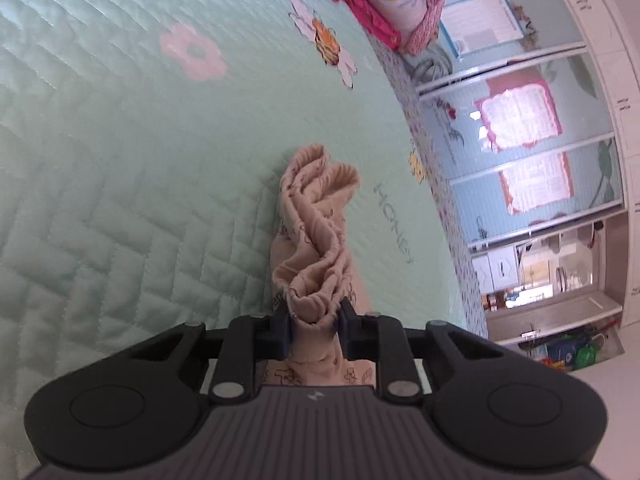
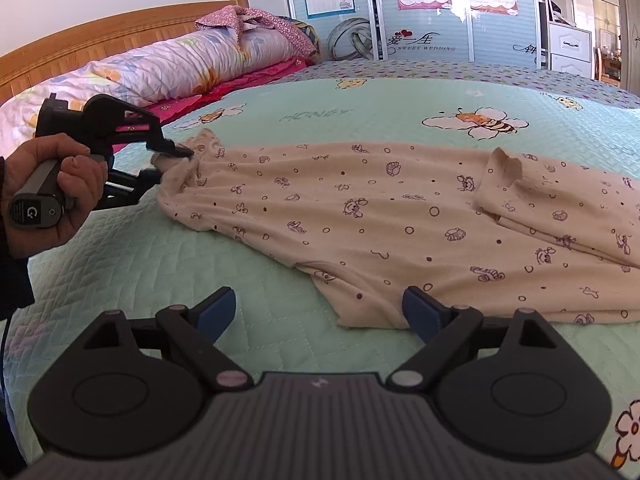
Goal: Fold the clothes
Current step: 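Lift the waistband end with the left gripper and fold it over the garment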
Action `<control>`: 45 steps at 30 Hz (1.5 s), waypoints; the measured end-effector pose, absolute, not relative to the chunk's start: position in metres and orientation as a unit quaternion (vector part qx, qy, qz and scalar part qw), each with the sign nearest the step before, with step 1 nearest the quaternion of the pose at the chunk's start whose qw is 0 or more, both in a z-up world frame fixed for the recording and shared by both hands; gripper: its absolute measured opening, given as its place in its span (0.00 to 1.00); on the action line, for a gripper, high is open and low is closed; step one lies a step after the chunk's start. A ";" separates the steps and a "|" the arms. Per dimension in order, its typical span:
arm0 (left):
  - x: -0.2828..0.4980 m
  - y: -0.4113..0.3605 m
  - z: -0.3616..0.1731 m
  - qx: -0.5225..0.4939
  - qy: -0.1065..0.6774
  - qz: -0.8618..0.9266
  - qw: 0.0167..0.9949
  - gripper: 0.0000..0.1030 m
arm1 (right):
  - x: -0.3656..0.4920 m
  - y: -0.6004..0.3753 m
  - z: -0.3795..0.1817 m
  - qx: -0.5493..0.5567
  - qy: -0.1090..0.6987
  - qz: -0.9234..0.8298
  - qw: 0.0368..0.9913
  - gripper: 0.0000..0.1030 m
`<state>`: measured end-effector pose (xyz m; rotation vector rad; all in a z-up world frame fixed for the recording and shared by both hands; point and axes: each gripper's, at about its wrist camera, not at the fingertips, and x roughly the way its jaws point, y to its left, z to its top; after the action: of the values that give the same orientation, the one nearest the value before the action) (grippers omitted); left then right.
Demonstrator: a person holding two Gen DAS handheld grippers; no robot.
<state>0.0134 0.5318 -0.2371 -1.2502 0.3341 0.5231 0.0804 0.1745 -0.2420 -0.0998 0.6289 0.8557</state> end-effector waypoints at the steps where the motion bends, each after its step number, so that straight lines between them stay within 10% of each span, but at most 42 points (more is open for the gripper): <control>1: 0.010 0.530 -0.234 -0.569 0.146 0.245 0.772 0.19 | 0.081 0.174 -0.242 -0.046 0.300 0.409 0.861 0.90; 23: 0.059 0.480 -0.133 -0.440 0.126 0.209 0.864 0.14 | 0.090 0.157 -0.234 0.016 0.310 0.406 0.860 0.92; 45: 0.249 0.085 -0.200 -0.028 0.349 -0.034 0.936 0.14 | 0.139 -0.111 -0.217 0.263 0.288 0.195 0.900 0.92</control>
<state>0.2489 0.0853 -0.1998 -0.0577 0.7129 -0.0688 0.1388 -0.1111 -0.2171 0.5440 0.5957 0.4039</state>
